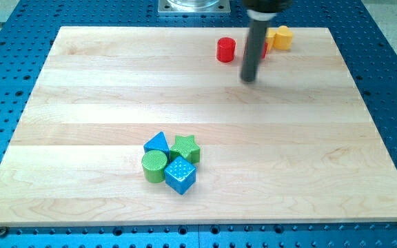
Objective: Move the red circle into the red star
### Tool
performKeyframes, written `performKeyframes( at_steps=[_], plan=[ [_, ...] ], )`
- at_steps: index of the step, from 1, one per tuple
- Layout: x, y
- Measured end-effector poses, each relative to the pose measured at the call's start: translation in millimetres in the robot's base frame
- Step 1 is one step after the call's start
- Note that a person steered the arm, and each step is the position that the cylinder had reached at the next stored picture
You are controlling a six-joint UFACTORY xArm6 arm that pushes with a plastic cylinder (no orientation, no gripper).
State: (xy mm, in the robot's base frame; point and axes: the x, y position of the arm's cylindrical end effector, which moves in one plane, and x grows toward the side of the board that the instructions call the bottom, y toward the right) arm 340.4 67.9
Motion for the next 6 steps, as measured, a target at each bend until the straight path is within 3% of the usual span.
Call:
performKeyframes(
  at_steps=[1,2,4,6],
  plan=[
    [-32,-26],
    [-61,-4],
    [-91,-43],
    [-110,-5]
  ],
)
